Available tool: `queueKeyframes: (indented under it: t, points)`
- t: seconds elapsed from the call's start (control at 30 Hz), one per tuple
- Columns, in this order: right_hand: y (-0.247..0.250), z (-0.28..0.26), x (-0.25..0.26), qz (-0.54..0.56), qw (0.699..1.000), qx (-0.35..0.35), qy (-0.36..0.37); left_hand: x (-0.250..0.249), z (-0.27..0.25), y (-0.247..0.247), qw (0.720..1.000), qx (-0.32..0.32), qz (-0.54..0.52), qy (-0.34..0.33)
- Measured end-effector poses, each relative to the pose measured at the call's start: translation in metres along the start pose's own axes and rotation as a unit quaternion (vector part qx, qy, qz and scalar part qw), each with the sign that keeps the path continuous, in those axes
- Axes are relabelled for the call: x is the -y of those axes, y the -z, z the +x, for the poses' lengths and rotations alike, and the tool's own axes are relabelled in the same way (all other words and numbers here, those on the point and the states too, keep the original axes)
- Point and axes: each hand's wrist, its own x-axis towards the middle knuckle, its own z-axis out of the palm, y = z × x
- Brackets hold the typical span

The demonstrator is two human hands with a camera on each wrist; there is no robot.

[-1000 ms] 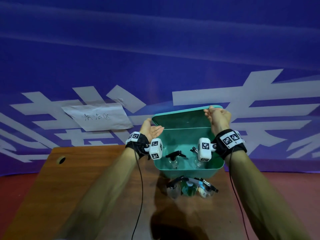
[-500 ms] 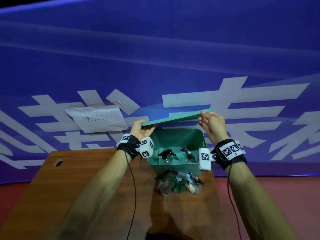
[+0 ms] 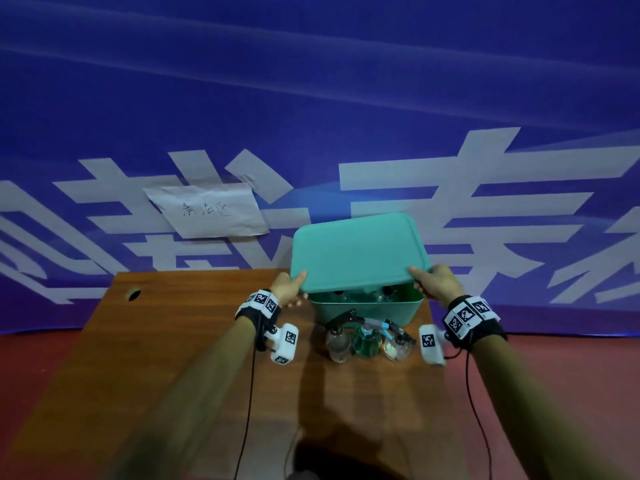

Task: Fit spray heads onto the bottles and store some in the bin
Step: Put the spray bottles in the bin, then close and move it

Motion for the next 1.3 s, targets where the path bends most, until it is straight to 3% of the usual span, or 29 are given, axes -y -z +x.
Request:
queueKeyframes:
  t: [0.07,0.13,0.23,0.33,0.63,0.97,1.3]
  points:
    - [-0.006,0.005,-0.009,-0.034,0.999,-0.004,0.020,0.008,0.008,0.004,0.995,0.027,0.097,-0.023]
    - [-0.010,0.004,-0.016,-0.061,0.998,0.003,0.016,0.013,0.016,0.006,0.989,0.062,0.128,-0.039]
    - [-0.013,0.007,-0.028,-0.118,0.993,0.007,0.009,0.014,0.022,0.006,0.989,0.054,0.128,-0.059]
    - [-0.014,0.012,-0.037,-0.167,0.984,-0.045,0.033,0.018,0.032,0.002,0.988,0.048,0.119,-0.081]
    - [-0.024,0.007,-0.054,-0.228,0.964,-0.104,0.086,0.033,0.045,-0.017,0.988,0.060,0.133,-0.060]
    - [-0.031,0.003,-0.072,-0.221,0.954,-0.167,0.115,0.041,0.039,-0.022,0.993,0.042,0.099,-0.043]
    - [-0.032,0.005,-0.078,-0.206,0.958,-0.166,0.116,0.036,0.050,-0.020,0.981,0.073,0.170,-0.061]
